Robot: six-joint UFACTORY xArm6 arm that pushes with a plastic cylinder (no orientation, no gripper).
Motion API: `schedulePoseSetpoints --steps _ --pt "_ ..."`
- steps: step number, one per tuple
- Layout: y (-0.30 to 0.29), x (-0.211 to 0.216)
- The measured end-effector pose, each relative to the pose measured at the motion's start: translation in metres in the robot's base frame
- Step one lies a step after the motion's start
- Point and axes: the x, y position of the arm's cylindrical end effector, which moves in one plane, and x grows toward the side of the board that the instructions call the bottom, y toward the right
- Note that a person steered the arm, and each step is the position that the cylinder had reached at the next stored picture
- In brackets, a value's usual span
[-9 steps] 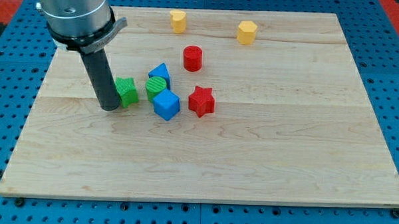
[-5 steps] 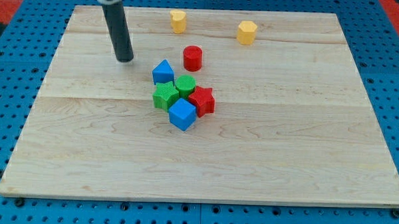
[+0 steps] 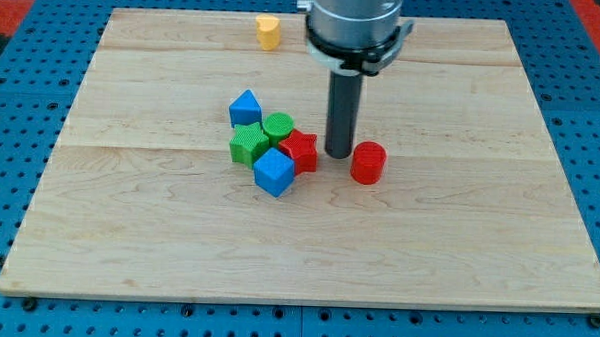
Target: Move red circle to the bottom center
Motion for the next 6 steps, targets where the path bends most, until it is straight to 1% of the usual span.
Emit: schedulePoseSetpoints --steps 1,2,3,4,5,6 --pt "0.050 0.007" --pt "0.080 0.031" --pt "0.102 0.070" --pt "0.135 0.063" --pt "0.084 0.079" --pt "-0.002 0.103"
